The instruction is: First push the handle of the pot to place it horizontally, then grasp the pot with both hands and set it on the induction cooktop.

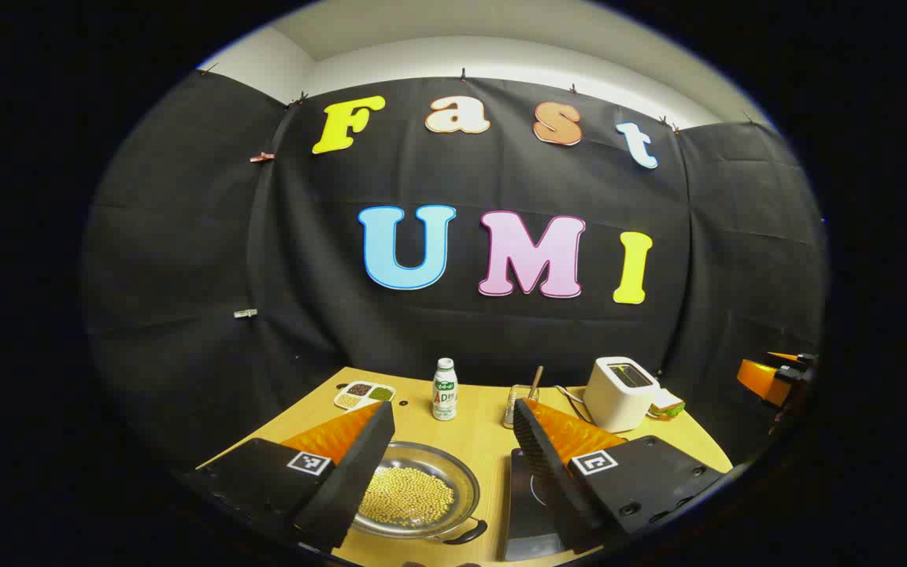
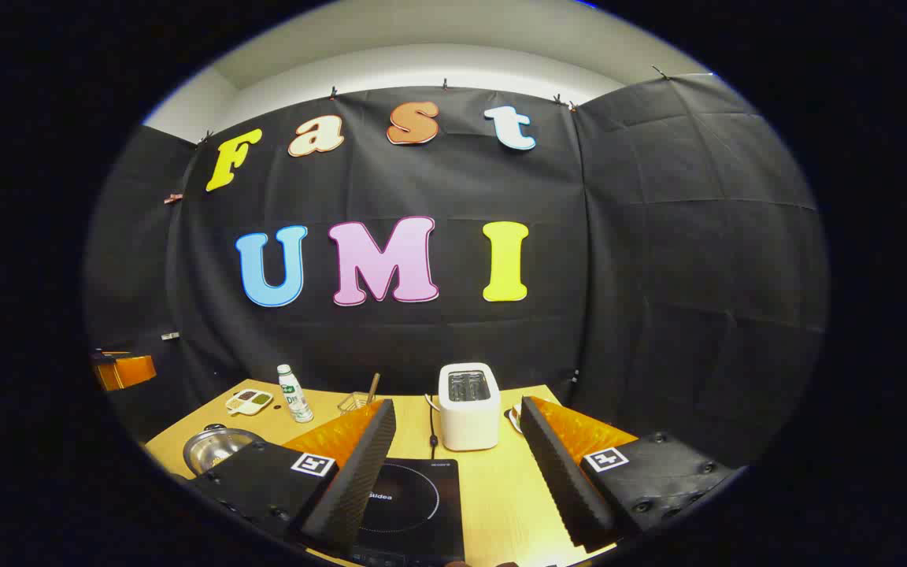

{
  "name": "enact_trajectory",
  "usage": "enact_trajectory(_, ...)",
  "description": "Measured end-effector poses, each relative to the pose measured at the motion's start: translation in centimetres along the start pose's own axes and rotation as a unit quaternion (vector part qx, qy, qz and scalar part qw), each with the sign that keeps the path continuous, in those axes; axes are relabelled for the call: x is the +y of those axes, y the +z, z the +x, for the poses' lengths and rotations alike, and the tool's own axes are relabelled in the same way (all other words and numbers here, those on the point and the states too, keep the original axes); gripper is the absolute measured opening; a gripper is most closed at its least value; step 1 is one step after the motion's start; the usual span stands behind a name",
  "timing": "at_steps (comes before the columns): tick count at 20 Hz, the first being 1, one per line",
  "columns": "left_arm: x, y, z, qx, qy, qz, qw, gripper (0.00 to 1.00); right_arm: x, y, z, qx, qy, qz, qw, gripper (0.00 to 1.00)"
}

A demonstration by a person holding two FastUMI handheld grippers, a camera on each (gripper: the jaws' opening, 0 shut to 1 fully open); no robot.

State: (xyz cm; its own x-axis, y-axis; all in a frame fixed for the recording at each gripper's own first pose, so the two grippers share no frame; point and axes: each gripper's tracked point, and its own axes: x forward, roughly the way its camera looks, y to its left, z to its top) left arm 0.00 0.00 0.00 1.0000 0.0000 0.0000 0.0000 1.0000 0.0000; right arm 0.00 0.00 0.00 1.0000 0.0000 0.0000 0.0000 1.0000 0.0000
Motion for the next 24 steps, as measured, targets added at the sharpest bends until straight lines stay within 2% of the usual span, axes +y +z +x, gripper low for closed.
enact_trajectory(5, 0.5, 0.1, -0.1, -0.004, -0.026, 0.009, 1.000, 0.95, 1.9, 1.7, -1.4, -0.026, -0.014, -0.004, 1.000, 0.99)
enact_trajectory(24, 3.8, -2.9, -2.0, 0.028, -0.076, 0.012, 0.997, 0.95, 6.0, 0.9, -4.5, -0.023, -0.034, -0.009, 0.999, 0.98)
